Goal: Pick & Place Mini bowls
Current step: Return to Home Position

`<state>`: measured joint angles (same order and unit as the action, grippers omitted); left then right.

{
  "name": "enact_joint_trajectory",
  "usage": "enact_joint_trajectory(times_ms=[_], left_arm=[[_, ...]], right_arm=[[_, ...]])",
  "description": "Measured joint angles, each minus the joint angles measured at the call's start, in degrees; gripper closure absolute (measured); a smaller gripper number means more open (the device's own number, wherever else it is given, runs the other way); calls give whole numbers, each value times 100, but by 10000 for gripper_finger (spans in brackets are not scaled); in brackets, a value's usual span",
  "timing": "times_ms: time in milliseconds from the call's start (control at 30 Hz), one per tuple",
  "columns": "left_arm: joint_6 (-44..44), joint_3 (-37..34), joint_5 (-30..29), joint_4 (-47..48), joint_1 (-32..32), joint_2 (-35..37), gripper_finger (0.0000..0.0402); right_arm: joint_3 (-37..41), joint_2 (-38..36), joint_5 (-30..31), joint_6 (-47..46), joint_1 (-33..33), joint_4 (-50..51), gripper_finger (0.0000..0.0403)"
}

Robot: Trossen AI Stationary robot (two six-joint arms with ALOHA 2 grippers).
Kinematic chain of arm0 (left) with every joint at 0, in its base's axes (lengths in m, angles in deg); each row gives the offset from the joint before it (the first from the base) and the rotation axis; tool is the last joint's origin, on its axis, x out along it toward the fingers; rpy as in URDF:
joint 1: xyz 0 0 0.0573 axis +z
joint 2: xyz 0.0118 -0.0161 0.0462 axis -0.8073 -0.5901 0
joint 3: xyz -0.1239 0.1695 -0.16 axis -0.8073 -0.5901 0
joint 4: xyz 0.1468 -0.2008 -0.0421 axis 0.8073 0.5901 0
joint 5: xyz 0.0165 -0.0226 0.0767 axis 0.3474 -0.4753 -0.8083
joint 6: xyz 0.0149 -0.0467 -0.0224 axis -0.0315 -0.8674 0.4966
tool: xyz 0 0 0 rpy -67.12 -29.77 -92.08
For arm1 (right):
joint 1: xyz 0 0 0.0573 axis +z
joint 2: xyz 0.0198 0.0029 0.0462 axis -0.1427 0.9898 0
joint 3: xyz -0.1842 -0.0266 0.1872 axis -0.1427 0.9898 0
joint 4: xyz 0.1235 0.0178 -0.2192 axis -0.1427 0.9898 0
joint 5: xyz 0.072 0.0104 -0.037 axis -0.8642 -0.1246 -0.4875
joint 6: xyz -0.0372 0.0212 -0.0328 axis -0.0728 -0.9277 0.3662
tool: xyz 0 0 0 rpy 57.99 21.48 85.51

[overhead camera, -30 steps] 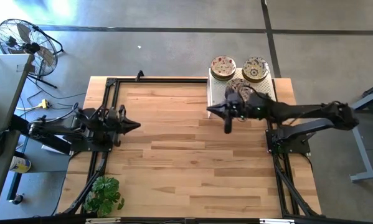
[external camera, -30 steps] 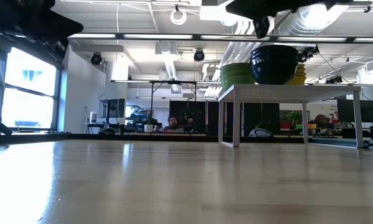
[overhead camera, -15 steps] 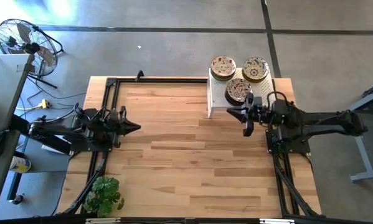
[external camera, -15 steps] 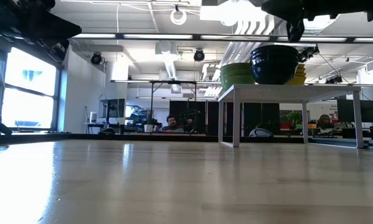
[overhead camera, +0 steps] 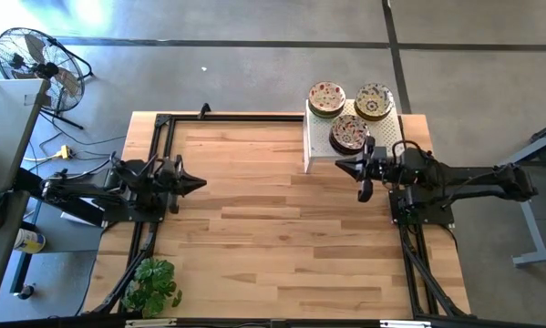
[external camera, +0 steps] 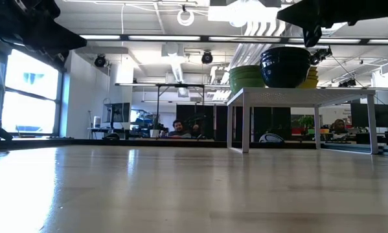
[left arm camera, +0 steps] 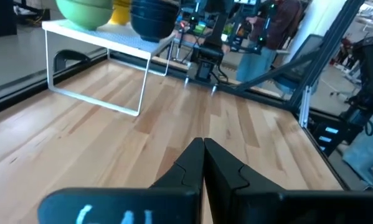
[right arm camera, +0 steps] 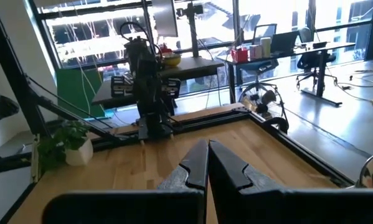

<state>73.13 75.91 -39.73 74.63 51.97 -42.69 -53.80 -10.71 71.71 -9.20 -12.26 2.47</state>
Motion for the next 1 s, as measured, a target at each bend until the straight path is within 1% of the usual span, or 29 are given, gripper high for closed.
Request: enact_joint_trajectory(times_ms=[333,533,600,700,800,900,1000], left_arm=[[-31,0,46,124,0,0,399],[691,0,144,16,0,0,399],[961,0,316,-148,0,4,399],[1129,-12,650,-307,0,9,399],[1125,-298,740,-788,2,33,399],[1035,-708,777,-1334,2,77,399],[915,-973,775,-1613,2,150,399]], right_arm=[[0,-4,-59,-101,-2,59,402],[0,-15,-92,427,-2,158,402],[50,-53,-108,610,-2,146,402],[374,-260,-368,758,-6,-291,402],[912,-571,-530,665,-4,-926,402],[1524,-961,-486,532,-4,-1697,402],[2014,-1374,-333,486,-4,-2359,402]])
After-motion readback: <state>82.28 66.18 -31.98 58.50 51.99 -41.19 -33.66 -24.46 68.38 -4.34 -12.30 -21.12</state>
